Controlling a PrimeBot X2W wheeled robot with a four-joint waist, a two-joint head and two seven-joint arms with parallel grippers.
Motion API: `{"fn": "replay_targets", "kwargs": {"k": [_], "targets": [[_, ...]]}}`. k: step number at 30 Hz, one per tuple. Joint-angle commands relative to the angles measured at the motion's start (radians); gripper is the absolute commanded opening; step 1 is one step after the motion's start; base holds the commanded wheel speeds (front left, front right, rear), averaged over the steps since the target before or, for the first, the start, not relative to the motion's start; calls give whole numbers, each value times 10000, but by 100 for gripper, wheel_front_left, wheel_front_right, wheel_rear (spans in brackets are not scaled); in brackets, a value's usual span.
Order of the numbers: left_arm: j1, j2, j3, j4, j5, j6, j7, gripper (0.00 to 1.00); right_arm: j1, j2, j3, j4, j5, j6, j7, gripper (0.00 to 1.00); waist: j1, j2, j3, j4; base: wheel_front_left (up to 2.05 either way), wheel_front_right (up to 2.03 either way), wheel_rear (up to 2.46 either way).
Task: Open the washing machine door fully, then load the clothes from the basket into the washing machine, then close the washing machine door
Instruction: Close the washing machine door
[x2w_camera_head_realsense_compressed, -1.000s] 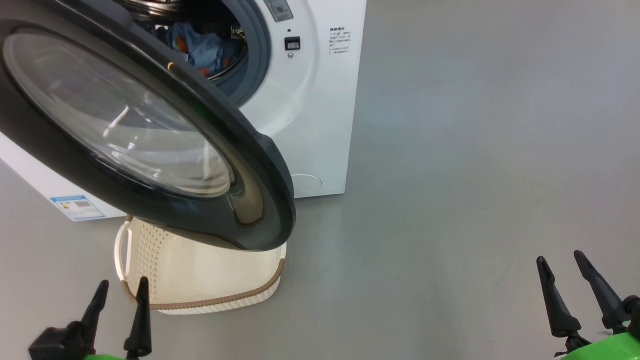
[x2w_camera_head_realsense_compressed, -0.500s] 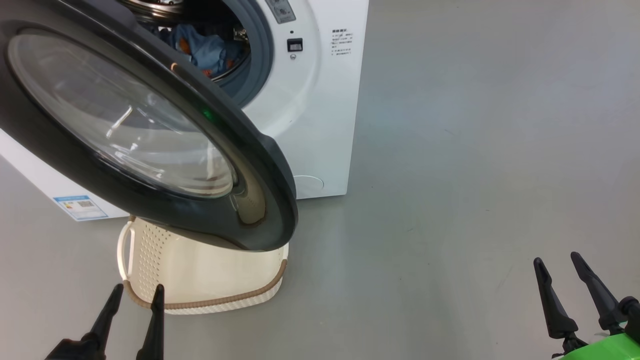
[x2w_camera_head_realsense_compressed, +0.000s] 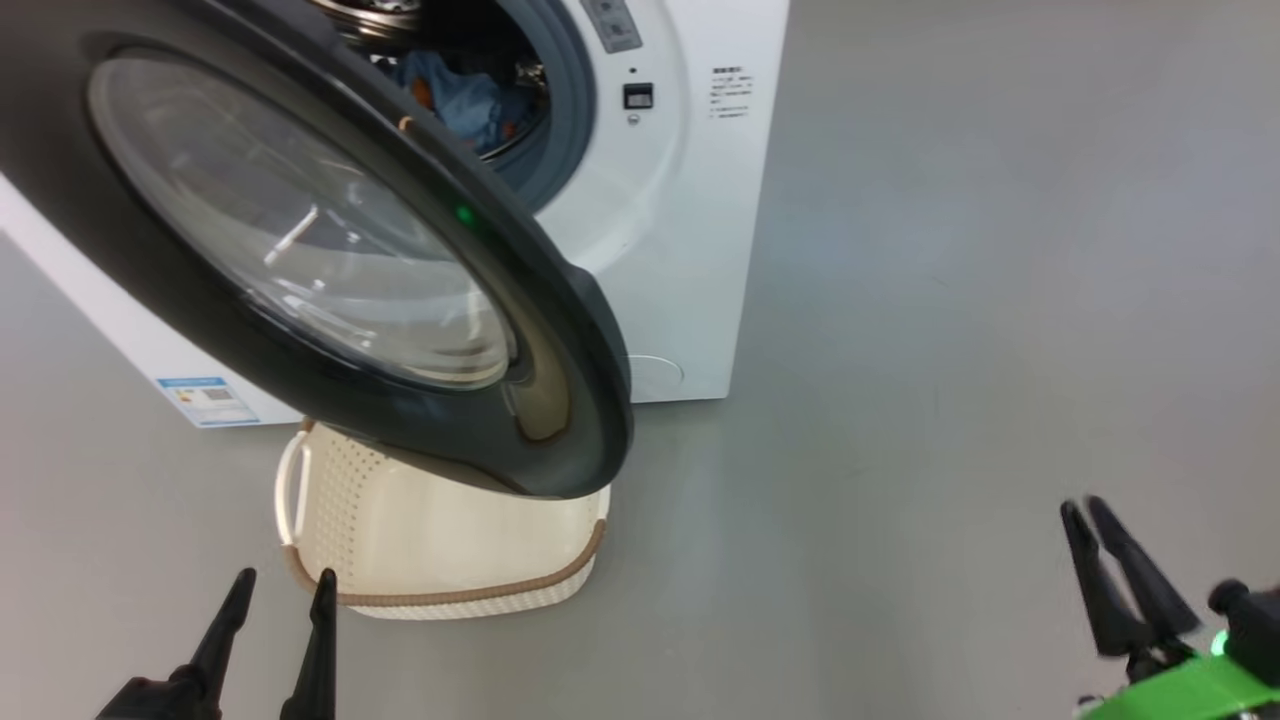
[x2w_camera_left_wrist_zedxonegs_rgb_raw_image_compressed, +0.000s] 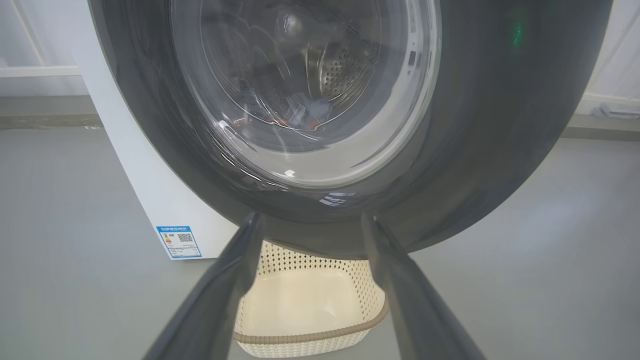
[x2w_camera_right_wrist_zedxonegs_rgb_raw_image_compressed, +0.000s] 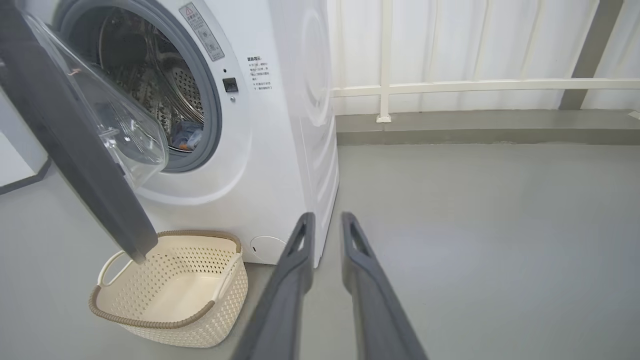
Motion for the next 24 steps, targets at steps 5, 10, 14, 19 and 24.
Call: {"fn": "replay_targets", "kwargs": {"k": [5, 10, 14, 19, 24], "targets": [[-189, 56, 248, -296, -118, -19, -64, 100, -1337, -239, 790, -605, 293, 27, -48, 0, 0, 0, -145, 447, 0, 0, 0], [-149, 56, 186, -336, -189, 12, -64, 100, -2651, -136, 1601, -1072, 480, 27, -48, 0, 0, 0, -272, 772, 0, 0, 0], [-128, 55, 135, -417, -223, 44, -64, 100, -3734, 51, 2243, -1529, 616, 27, -48, 0, 0, 0, -311, 1057, 0, 0, 0], [-178, 55, -52, -549, -306, 100, -64, 100, -4600, 305, 3087, -2385, 663, 27, -48, 0, 0, 0, -339, 1653, 0, 0, 0], [-145, 55, -212, -590, -381, 154, -64, 100, -4552, 291, 3806, -2523, 725, 27, -48, 0, 0, 0, -365, 2034, 0, 0, 0]]}}
